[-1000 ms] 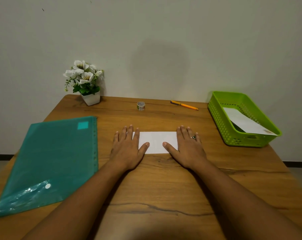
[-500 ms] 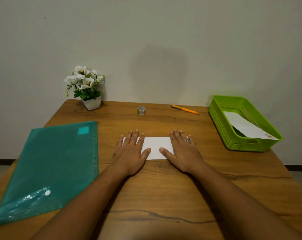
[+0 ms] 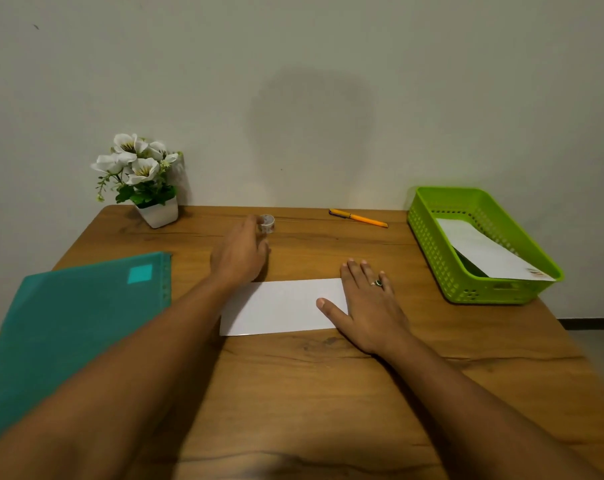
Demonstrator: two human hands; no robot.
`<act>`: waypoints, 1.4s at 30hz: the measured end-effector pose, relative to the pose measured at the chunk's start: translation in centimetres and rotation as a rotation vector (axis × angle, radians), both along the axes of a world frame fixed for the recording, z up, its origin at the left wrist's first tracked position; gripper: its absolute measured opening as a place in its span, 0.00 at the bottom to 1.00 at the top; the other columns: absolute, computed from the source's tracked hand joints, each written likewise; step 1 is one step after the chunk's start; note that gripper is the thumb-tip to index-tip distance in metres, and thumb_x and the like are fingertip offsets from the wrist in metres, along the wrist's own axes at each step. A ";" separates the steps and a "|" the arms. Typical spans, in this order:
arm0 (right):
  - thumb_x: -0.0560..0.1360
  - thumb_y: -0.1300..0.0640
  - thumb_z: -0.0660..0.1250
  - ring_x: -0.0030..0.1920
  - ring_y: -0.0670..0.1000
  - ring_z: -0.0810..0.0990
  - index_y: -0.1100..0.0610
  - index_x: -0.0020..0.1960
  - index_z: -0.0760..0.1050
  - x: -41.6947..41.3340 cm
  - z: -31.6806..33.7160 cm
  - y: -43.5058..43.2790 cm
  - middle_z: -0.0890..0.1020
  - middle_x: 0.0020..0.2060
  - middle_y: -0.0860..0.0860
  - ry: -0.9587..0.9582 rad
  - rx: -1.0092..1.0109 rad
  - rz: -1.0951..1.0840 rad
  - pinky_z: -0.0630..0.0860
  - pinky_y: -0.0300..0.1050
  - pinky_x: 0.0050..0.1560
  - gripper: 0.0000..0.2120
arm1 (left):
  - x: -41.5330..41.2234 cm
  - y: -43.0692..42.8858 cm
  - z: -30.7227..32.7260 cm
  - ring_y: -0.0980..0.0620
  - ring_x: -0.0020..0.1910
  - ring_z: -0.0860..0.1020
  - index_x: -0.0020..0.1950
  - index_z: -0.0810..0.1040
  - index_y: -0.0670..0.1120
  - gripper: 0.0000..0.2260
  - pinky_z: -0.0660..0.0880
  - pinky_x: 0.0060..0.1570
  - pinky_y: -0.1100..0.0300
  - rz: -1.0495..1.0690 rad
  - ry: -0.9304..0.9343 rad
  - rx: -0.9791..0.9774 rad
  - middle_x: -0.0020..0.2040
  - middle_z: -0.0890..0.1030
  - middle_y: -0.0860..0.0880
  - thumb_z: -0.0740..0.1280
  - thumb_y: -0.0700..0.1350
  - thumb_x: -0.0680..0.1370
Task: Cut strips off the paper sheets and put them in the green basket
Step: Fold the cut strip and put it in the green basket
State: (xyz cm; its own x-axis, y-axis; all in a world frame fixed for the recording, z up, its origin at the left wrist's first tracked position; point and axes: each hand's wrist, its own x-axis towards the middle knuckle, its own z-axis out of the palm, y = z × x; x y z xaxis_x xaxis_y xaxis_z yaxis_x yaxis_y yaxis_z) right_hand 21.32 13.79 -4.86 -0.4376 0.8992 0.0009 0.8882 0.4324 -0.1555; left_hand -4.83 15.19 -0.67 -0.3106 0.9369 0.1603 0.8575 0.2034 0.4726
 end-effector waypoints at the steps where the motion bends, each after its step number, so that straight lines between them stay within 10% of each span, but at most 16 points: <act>1: 0.79 0.25 0.41 0.84 0.53 0.44 0.54 0.85 0.46 0.0 0.0 0.0 0.48 0.85 0.51 0.004 0.002 -0.002 0.41 0.58 0.82 0.45 | -0.2 1.0 0.1 0.47 0.60 0.77 0.74 0.68 0.52 0.20 0.78 0.56 0.44 -0.003 0.018 0.001 0.64 0.78 0.49 0.66 0.50 0.83; 8: 0.78 0.25 0.42 0.84 0.53 0.44 0.54 0.85 0.47 0.2 0.0 0.0 0.48 0.85 0.51 0.029 -0.006 -0.001 0.41 0.58 0.83 0.46 | -0.6 4.4 -0.2 0.49 0.50 0.77 0.51 0.77 0.54 0.04 0.76 0.49 0.49 0.098 0.013 0.005 0.52 0.81 0.51 0.63 0.49 0.84; 24: 0.79 0.26 0.47 0.84 0.55 0.49 0.53 0.84 0.54 0.1 0.4 -0.5 0.55 0.84 0.53 0.083 0.030 0.008 0.48 0.60 0.82 0.43 | 5.5 -11.1 -2.7 0.58 0.45 0.77 0.51 0.81 0.55 0.03 0.74 0.39 0.57 -0.120 -0.252 0.173 0.47 0.82 0.59 0.67 0.51 0.82; 31: 0.78 0.44 0.70 0.69 0.50 0.74 0.52 0.65 0.80 -0.3 0.6 -2.7 0.80 0.64 0.48 0.471 0.173 0.077 0.66 0.59 0.75 0.19 | 5.5 -11.2 -3.3 0.57 0.49 0.76 0.51 0.80 0.54 0.05 0.73 0.47 0.56 -0.184 -0.159 0.198 0.49 0.82 0.58 0.66 0.53 0.82; 42: 0.76 0.57 0.74 0.52 0.43 0.84 0.52 0.52 0.87 -3.2 0.3 -4.1 0.87 0.47 0.42 0.946 -0.048 -0.027 0.81 0.53 0.56 0.06 | 5.8 -11.3 -3.4 0.56 0.47 0.75 0.52 0.80 0.52 0.06 0.72 0.46 0.56 -0.248 -0.059 0.236 0.47 0.81 0.56 0.65 0.52 0.83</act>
State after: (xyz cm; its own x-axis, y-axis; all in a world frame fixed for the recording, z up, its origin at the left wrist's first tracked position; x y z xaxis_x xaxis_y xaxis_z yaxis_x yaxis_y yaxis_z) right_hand 18.17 9.67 -4.52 -0.2530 0.9175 0.3070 0.3945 0.3875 -0.8332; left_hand 0.95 3.87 -4.11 -0.0934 0.9243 0.3701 0.8370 -0.1283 0.5319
